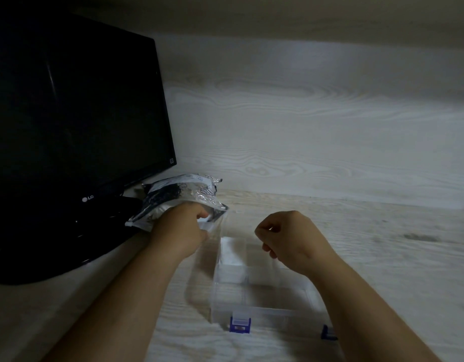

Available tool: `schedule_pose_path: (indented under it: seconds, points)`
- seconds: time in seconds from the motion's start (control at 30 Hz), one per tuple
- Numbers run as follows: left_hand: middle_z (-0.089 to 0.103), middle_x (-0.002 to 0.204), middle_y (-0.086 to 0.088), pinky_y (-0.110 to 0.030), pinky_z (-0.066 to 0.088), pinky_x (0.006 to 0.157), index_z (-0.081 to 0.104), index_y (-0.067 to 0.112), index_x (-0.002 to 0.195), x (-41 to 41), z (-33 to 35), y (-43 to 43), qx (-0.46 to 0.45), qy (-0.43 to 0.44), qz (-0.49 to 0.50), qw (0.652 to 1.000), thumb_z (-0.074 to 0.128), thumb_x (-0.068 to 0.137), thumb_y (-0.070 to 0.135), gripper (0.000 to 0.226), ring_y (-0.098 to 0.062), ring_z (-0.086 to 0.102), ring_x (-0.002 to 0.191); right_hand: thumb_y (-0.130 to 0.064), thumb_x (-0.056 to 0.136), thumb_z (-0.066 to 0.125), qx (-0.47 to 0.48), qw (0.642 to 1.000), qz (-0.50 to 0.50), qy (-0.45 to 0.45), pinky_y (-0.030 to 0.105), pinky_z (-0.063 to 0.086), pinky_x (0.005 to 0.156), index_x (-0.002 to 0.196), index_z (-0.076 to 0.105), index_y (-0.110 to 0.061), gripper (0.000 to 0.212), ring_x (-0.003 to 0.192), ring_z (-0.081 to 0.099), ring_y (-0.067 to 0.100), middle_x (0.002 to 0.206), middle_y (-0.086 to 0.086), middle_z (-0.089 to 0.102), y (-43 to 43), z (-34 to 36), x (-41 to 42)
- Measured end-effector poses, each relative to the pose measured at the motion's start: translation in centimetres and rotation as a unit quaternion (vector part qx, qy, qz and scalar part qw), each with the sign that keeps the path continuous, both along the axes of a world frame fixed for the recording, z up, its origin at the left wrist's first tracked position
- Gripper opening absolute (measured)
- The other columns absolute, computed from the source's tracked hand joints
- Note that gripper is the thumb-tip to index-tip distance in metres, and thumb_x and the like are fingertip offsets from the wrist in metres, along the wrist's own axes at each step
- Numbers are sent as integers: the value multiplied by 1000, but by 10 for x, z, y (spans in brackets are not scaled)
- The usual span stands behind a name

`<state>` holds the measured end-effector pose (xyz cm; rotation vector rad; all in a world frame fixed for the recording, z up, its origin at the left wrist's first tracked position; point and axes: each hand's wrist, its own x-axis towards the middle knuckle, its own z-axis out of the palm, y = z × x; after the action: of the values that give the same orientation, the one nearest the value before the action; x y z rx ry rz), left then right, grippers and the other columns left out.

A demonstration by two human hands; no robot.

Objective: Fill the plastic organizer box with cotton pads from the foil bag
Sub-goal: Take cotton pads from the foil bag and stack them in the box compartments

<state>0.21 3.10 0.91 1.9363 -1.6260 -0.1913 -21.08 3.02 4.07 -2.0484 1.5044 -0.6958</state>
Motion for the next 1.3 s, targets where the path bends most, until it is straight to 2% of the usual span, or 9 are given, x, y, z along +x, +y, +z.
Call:
schedule_pose_path:
  seconds: [0.17,0.27,0.4,0.53,0.67,0.77,0.93,1.13,1.3]
  points:
    - [63,126,-1,-29,50,89,63,19,123,0,-3,-1,9,-14,7,1000,80,78,30,49,-19,59,112,-25,91,55,-2,1000,2,2,31,57,64,80,69,-25,18,64,67,9,69,-7,71,-1,-2,0]
    - [64,123,-3,-32,52,88,64,18,121,1,-7,-4,13,-9,9,1000,77,81,25,43,-20,60,110,-25,92,56,-2,1000,5,5,29,57,63,81,69,-26,17,64,67,9,69,-7,71,-1,-2,0]
    - [69,108,-3,-32,54,81,65,21,113,3,-13,-7,-6,3,23,1000,64,88,11,26,-21,64,96,-25,91,57,3,1000,4,0,29,57,58,81,70,-26,16,66,69,13,69,-6,71,-1,-2,-1]
    - [66,113,-4,-37,56,79,63,21,118,5,-13,-9,-14,9,28,999,51,89,0,38,-25,62,100,-24,91,57,-4,1000,5,3,31,58,61,80,70,-25,17,66,69,13,69,-6,71,-1,-2,-1]
    - [63,118,-5,-43,58,75,63,23,116,6,-12,-9,-22,9,39,999,48,88,1,39,-27,63,98,-24,91,58,-6,1000,7,0,29,57,59,80,70,-25,17,65,69,14,69,-7,71,-1,-2,-1]
    - [65,114,-3,-39,58,76,65,25,108,5,-12,-8,-28,-10,49,998,49,86,3,36,-27,63,98,-25,91,58,-8,1000,8,2,29,57,59,79,70,-26,17,65,68,13,69,-7,71,-1,-2,-1]
    - [67,114,-2,-33,51,86,65,25,106,3,-11,-9,-41,-39,57,997,52,84,2,34,-24,62,105,-27,91,57,-12,1000,9,4,27,56,59,78,69,-27,18,65,68,11,69,-7,70,-2,-2,-2]
    - [66,96,-2,-29,47,73,67,20,93,-4,-1,-4,-150,-40,40,987,56,81,-2,27,-25,61,90,-26,90,58,-21,1000,7,-9,24,53,56,80,70,-26,16,65,68,11,69,-9,70,-1,-1,-1]
    - [61,99,8,-25,45,78,68,20,105,-14,3,0,-235,23,-13,972,60,87,1,27,-10,56,88,-25,88,61,-54,998,2,-29,25,54,66,74,67,-32,18,71,65,6,75,-12,67,-3,-2,-2]
